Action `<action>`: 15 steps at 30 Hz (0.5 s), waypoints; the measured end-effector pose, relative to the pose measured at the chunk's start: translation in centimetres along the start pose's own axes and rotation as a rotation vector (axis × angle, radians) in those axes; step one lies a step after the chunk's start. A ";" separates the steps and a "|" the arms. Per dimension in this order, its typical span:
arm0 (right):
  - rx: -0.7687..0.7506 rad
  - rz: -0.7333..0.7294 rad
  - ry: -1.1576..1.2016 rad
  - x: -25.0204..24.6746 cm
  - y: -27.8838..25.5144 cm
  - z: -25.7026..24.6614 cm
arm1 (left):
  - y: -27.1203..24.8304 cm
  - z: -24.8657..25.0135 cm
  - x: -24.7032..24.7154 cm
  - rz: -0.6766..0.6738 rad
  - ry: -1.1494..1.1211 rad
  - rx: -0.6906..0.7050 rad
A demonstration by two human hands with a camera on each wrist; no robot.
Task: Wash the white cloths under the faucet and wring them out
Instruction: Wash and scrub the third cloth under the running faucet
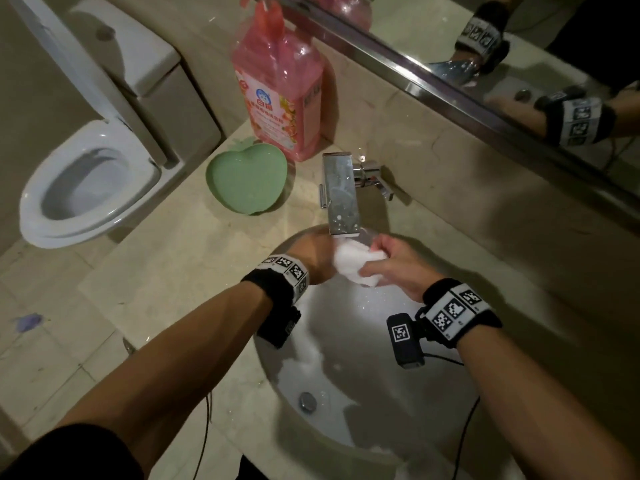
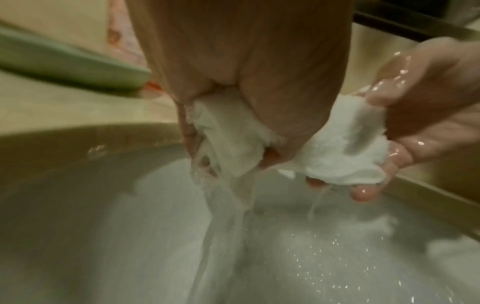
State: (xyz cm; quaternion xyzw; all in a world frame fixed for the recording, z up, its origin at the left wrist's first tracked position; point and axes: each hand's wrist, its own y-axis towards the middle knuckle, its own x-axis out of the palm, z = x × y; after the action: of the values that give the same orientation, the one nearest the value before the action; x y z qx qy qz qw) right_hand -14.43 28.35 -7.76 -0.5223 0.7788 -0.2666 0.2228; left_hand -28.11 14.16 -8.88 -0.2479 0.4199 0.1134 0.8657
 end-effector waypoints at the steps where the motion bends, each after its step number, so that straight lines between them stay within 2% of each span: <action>1: 0.044 -0.039 0.003 -0.2 0.1 0.2 | 0.2 0.2 0.0 0.004 0.060 0.021; 4: 0.068 -0.035 -0.238 0.5 0.7 -0.1 | 0.8 1.3 -0.4 -0.066 0.181 0.009; 7: -0.041 -0.020 -0.563 1.9 1.7 -0.7 | 1.5 1.2 -0.8 -0.147 0.183 -0.070; 11: -0.178 0.017 -1.034 2.9 2.7 -1.3 | 2.3 1.2 0.2 -0.132 0.252 -0.128; 15: -0.225 0.044 -1.200 3.1 3.1 -0.9 | 3.2 2.9 0.5 -0.185 0.264 -0.182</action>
State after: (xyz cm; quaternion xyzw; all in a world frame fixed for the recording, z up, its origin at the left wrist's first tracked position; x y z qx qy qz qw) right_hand -18.20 26.61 -9.29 -0.5856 0.5512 0.1628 0.5717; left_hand -27.19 18.38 -8.81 -0.3756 0.4931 0.0371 0.7839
